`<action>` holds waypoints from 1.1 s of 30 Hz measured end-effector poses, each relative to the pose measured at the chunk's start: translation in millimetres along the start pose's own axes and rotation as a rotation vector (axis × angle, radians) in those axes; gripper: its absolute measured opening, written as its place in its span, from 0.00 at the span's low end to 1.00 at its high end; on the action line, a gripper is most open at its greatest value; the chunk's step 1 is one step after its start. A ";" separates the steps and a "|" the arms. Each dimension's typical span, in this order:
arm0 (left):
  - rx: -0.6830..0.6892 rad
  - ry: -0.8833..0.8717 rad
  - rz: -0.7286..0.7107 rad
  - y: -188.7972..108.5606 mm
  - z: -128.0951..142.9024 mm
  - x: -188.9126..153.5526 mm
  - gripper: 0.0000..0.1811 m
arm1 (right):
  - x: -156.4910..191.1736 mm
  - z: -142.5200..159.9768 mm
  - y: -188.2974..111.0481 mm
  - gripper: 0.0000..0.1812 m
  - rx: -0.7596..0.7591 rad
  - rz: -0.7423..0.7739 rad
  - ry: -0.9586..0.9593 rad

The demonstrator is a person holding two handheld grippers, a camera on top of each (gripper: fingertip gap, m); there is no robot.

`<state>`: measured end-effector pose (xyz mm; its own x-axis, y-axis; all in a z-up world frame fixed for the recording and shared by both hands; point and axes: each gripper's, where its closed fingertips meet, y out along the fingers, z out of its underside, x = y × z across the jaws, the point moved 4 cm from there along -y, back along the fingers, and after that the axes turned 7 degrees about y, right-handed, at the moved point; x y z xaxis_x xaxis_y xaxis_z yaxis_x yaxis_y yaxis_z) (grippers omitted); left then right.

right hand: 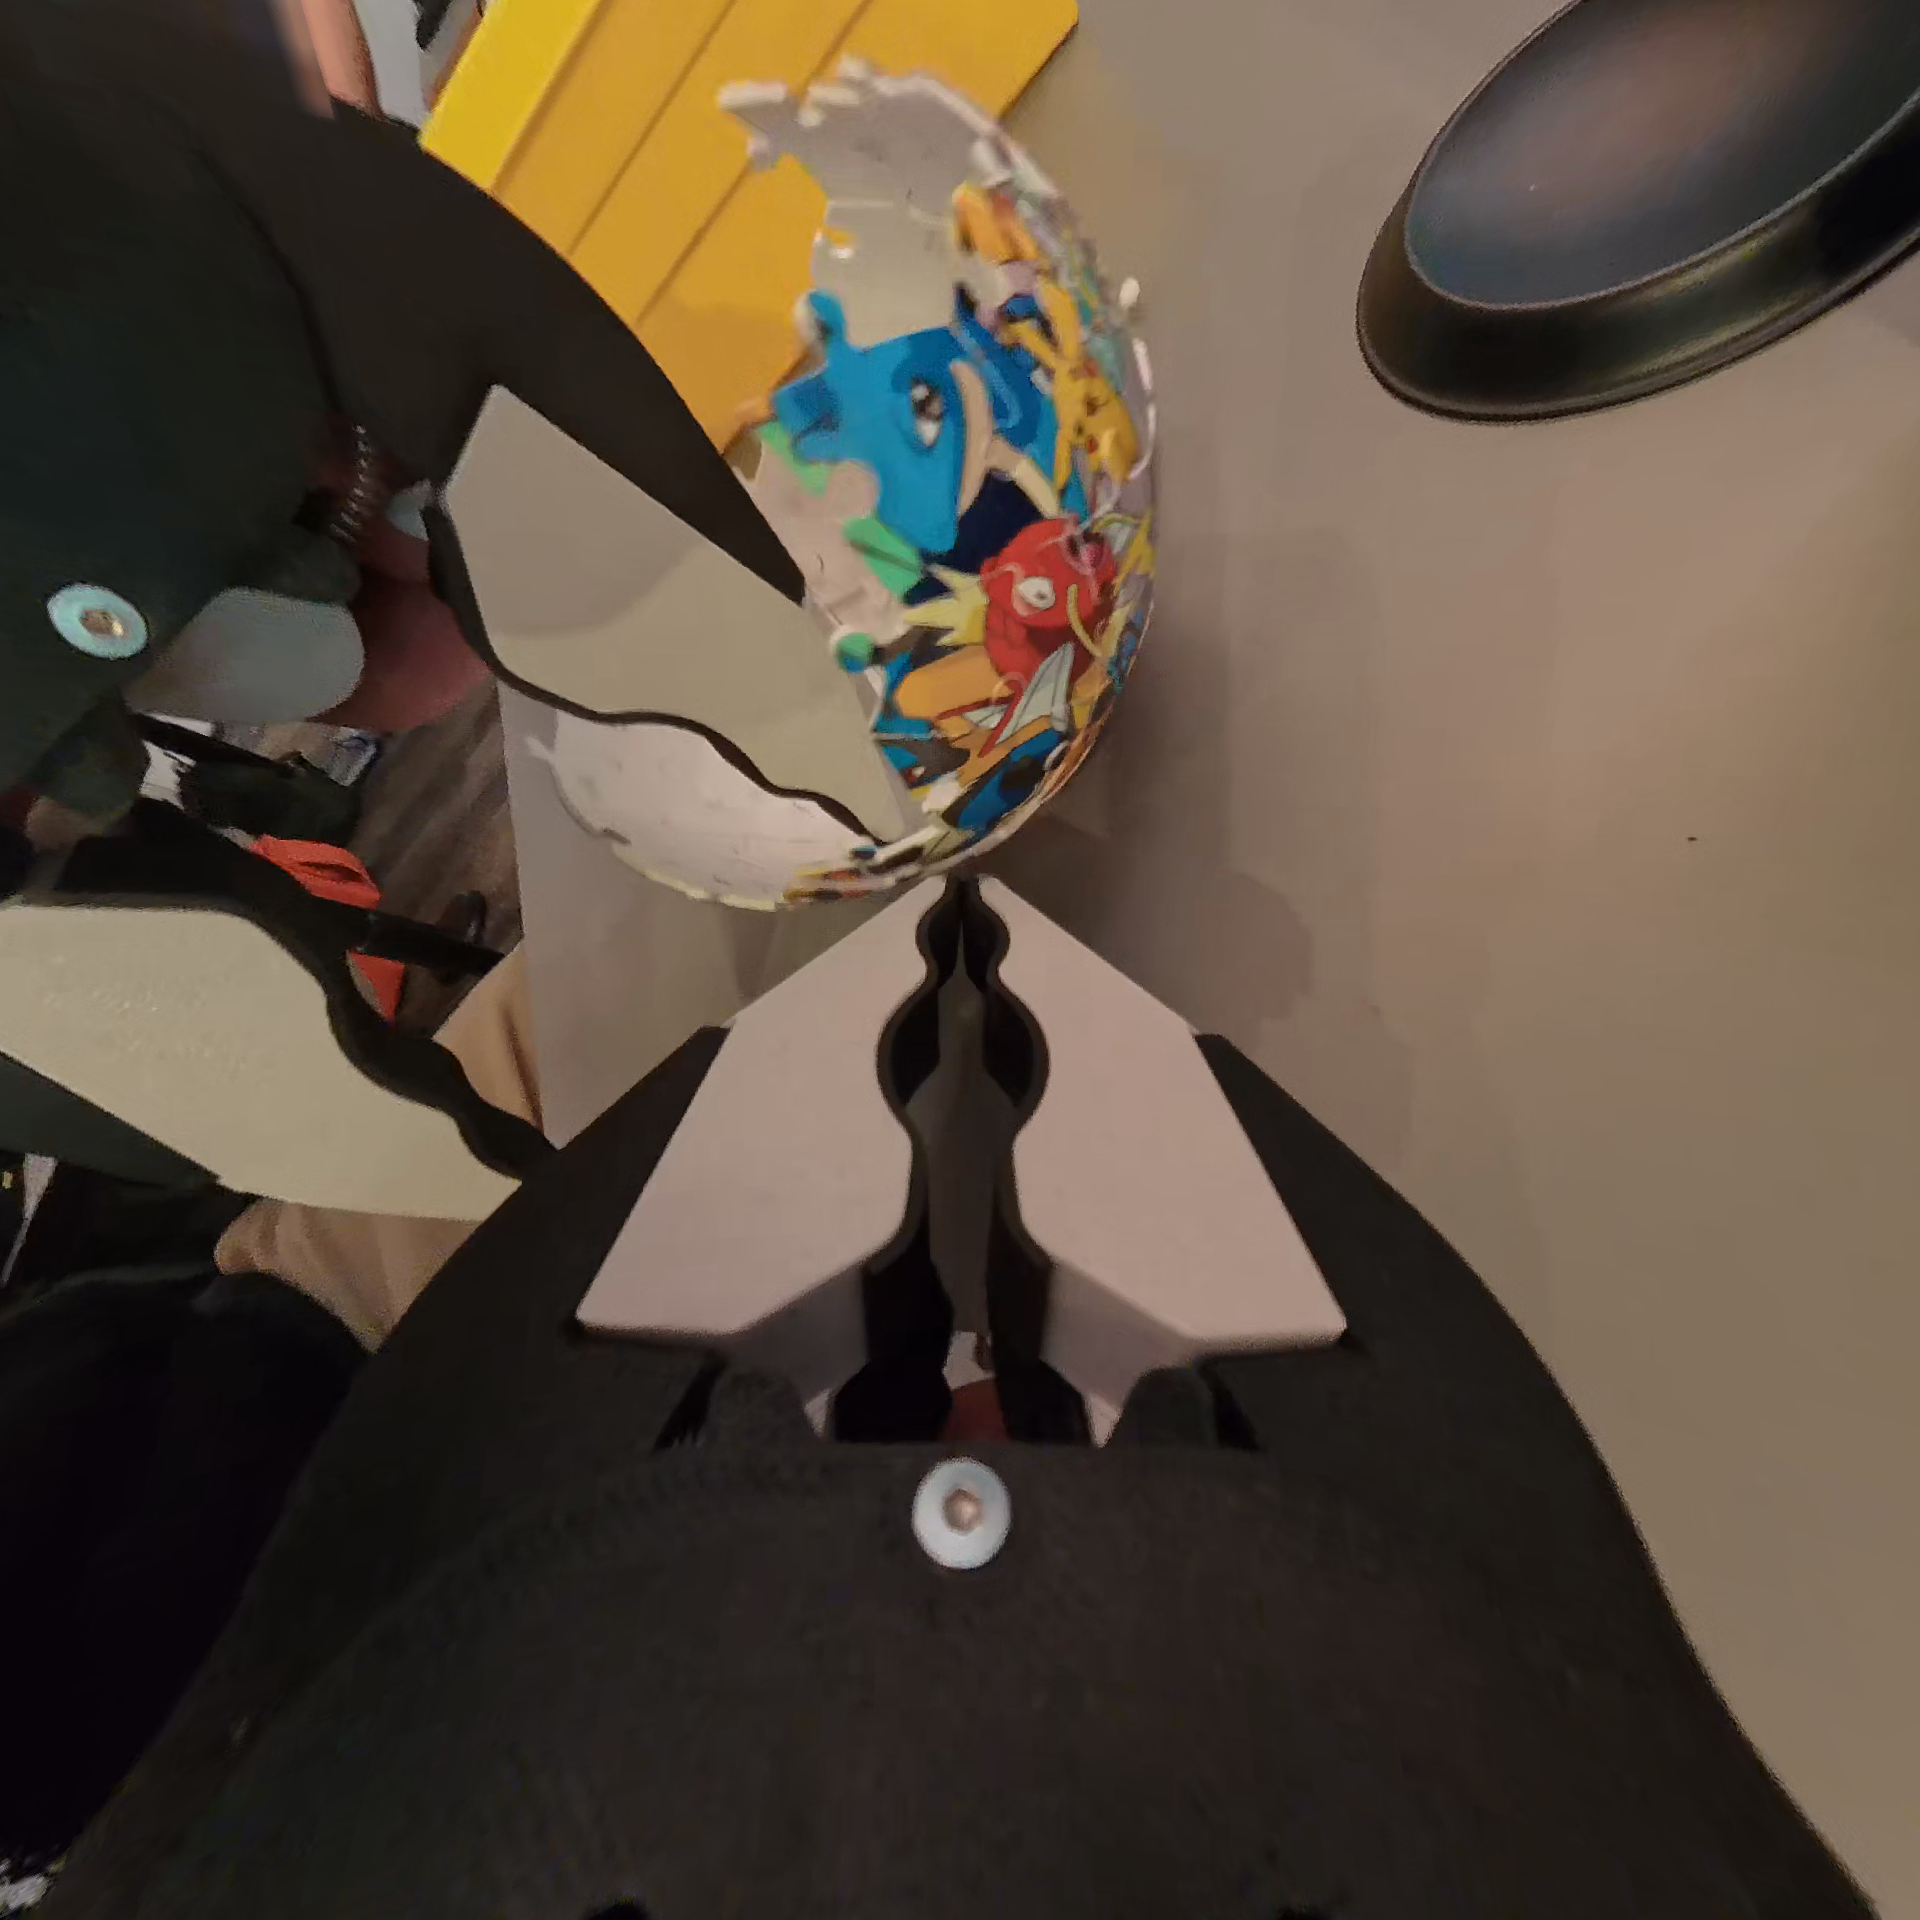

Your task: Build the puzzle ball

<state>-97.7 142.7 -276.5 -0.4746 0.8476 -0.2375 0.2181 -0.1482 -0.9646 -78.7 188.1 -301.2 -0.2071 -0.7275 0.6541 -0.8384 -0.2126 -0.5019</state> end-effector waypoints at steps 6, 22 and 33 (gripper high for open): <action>-0.006 -0.002 0.001 1.6 0.4 -3.3 0.48 | 4.2 4.8 0.2 0.00 0.033 -0.034 0.004; 0.035 0.031 -0.038 0.2 -0.2 -5.2 0.50 | 5.9 2.0 2.8 0.00 0.004 -0.047 0.021; 0.040 0.041 -0.073 0.7 0.1 -4.7 0.50 | 5.7 0.7 2.2 0.00 -0.008 -0.054 0.038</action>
<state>-95.4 138.6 -276.0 -0.4527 0.8768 -0.1623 0.1499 -0.1046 -0.9832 -81.3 183.0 -299.0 -0.1806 -0.6896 0.7013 -0.8527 -0.2455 -0.4611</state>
